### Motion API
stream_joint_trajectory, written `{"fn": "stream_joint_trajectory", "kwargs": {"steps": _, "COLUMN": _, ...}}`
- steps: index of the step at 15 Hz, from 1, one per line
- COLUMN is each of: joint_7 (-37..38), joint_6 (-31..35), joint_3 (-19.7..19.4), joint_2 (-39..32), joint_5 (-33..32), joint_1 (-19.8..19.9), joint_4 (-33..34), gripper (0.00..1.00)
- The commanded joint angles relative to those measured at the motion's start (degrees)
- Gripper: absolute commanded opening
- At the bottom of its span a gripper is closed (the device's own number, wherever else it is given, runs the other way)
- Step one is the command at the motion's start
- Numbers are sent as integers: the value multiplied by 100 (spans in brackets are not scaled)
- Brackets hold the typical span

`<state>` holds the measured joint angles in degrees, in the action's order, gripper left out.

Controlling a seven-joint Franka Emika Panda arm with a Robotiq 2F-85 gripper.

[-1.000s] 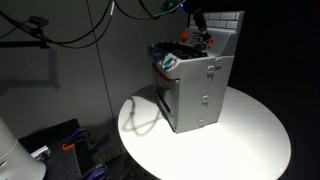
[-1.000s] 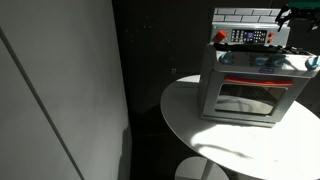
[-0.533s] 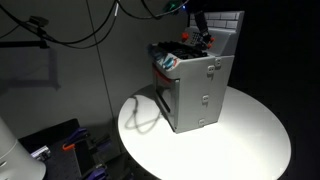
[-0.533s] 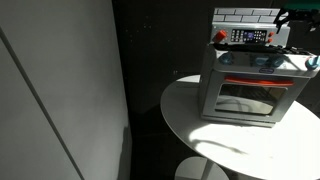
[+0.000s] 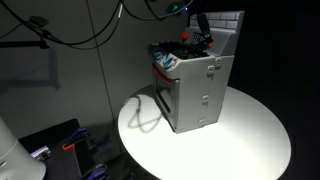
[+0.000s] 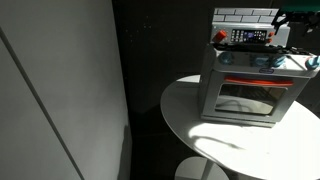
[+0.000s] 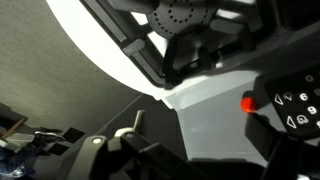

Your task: Press the top orange button on the microwave oven controlling panel of the stove

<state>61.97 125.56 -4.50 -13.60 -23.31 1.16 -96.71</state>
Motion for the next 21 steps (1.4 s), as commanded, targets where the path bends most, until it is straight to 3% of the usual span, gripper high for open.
{"fn": "stream_joint_trajectory", "kwargs": {"steps": 1, "joint_7": -14, "joint_6": -212, "joint_3": -93, "joint_2": -183, "joint_5": 187, "joint_1": -93, "joint_4": 340, "gripper": 100}}
{"fn": "stream_joint_trajectory", "kwargs": {"steps": 21, "joint_7": -2, "joint_6": -166, "joint_3": -211, "joint_2": -500, "joint_5": 182, "joint_1": -170, "joint_4": 714, "gripper": 100}}
